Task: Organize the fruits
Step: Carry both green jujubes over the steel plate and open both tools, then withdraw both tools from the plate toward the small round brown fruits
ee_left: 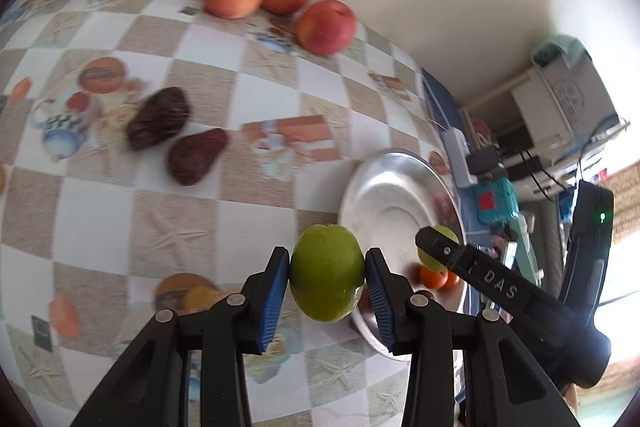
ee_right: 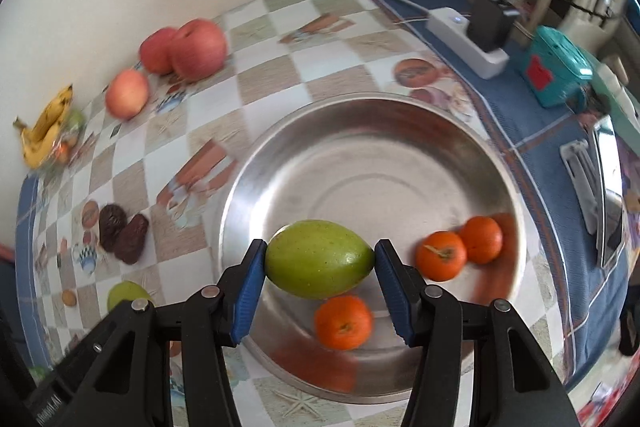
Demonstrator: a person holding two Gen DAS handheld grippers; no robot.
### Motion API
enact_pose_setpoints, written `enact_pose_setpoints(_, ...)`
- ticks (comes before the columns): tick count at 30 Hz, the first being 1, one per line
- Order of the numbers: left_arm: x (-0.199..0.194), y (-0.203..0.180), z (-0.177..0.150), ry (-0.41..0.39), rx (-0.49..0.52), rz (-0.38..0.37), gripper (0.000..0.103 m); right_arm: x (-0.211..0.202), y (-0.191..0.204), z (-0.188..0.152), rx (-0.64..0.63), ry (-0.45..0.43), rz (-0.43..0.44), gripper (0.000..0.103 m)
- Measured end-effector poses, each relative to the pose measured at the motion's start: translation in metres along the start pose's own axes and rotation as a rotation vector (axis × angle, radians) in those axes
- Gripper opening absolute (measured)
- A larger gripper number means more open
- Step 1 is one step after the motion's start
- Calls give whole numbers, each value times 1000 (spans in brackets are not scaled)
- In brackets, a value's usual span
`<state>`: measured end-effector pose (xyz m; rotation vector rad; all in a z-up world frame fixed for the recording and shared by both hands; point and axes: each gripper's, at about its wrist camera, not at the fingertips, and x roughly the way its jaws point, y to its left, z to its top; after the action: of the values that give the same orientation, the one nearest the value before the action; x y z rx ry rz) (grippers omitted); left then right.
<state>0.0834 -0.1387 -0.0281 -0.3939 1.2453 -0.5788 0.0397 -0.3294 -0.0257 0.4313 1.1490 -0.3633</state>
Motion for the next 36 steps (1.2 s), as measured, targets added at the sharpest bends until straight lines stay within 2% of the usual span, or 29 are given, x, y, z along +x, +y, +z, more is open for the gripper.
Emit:
enact_pose_setpoints(4, 15, -20, -4, 23, 44, -56, 42, -6, -17, 3, 57, -23, 2, 57)
enact_pose_setpoints(8, 26, -35, -10, 37, 111, -63, 42, -10, -22, 4, 74, -33, 2, 57)
enact_pose_setpoints(13, 31, -37, -13, 57, 128, -52, 43, -2, -18, 4, 68, -1, 14, 57)
enact_pose_setpoints(17, 28, -34, -11, 49, 110, -78, 47, -1, -16, 3, 61, 3, 17, 57)
enact_pose_setpoints(22, 25, -32, -10, 44, 114, -50, 47, -4, -14, 4, 51, -6, 13, 57)
enact_pose_setpoints(25, 22, -29, -9, 36, 119, -2, 48, -4, -11, 4, 42, -4, 14, 57)
enact_pose_setpoints(29, 18, -19, -7, 29, 122, 113, 52, -4, -6, 4, 24, -3, 16, 57)
enact_pose_setpoints(36, 2, 14, -1, 18, 70, 286, 58, -2, 8, 0, -20, 11, 29, 57)
